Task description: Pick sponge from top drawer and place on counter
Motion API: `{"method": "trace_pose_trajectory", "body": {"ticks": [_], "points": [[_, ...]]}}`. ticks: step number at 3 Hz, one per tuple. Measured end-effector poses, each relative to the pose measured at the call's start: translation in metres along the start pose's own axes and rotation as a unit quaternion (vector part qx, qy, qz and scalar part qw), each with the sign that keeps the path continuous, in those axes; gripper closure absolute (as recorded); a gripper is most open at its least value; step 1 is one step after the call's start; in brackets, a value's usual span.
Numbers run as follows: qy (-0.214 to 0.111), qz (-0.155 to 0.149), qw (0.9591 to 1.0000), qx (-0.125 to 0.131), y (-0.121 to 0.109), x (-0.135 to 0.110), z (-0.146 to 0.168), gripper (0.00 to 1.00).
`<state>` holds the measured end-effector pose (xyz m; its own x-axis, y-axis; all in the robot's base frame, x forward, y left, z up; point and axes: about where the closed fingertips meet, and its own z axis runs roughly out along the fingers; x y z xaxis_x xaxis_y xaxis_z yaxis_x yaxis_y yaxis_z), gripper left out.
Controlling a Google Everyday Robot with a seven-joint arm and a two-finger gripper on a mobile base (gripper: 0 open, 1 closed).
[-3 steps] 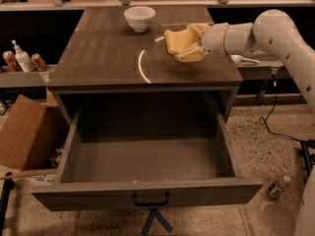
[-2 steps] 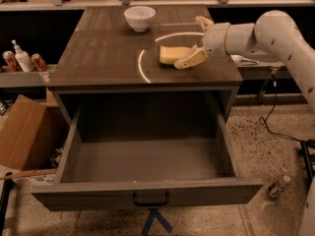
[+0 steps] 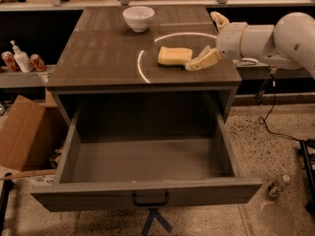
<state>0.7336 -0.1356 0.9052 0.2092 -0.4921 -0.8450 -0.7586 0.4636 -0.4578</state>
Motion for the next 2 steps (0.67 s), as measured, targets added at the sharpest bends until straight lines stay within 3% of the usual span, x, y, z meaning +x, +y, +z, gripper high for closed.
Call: {"method": "trace_pose_trajectory", "body": {"ticks": [1,2], "points": [[0.012,-0.01,0.9995,0.026,0.007,-0.013,-0.052,0.0],[0.017,-0.011,0.9993,0.032,0.008,-0.011,-0.065,0.0]]}}
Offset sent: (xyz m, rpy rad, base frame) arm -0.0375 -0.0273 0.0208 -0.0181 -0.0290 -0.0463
